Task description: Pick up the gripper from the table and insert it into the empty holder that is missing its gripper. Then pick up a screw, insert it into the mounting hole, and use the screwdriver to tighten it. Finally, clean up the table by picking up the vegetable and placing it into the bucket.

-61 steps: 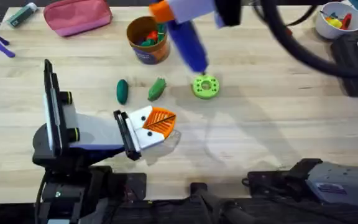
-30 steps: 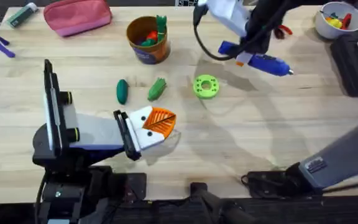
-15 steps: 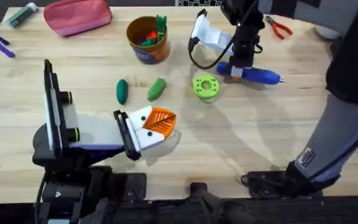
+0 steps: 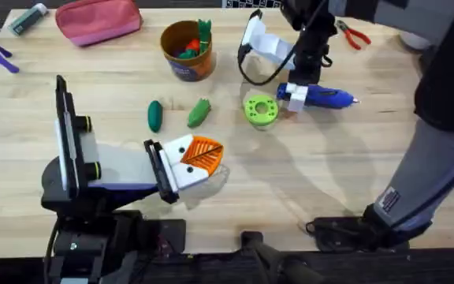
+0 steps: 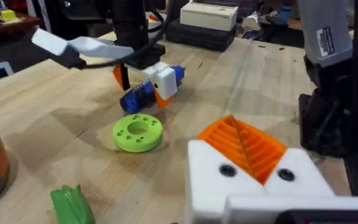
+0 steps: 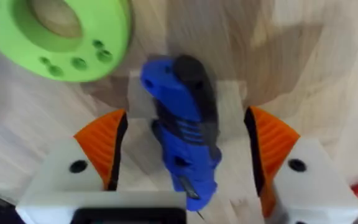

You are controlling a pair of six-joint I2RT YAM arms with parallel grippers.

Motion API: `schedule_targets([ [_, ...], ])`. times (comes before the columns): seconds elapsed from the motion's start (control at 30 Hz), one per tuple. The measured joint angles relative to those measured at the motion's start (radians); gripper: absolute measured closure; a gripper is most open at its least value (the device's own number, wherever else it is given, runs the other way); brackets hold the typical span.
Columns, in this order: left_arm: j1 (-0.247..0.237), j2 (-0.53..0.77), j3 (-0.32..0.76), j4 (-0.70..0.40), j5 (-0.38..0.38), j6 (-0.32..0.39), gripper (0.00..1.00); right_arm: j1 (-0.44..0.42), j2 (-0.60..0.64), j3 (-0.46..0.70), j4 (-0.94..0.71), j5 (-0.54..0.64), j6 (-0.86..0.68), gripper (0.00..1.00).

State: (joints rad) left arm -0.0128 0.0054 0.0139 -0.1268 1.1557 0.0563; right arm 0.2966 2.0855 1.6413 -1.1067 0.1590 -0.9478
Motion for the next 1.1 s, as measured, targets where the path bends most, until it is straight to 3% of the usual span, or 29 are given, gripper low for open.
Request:
schedule_targets([
  [0.17, 0.0, 0.0, 0.0, 0.0, 0.0, 0.0, 0.993, -0.003, -0.056, 0.032, -0.001, -0.145, 0.034, 0.01],
  [0.37, 0.0, 0.0, 0.0, 0.0, 0.0, 0.0, 0.993, -0.007, -0.15, 0.176, -0.004, -0.252, 0.165, 0.01],
  [0.57, 0.0, 0.0, 0.0, 0.0, 0.0, 0.0, 0.993, -0.004, -0.22, 0.325, -0.054, -0.288, 0.427, 0.01],
  [0.77, 0.0, 0.0, 0.0, 0.0, 0.0, 0.0, 0.993, 0.013, -0.268, 0.388, -0.089, -0.296, 0.607, 0.01],
  [1.1, 0.0, 0.0, 0.0, 0.0, 0.0, 0.0, 0.993, -0.055, -0.337, 0.389, -0.289, -0.31, 0.683, 0.009],
])
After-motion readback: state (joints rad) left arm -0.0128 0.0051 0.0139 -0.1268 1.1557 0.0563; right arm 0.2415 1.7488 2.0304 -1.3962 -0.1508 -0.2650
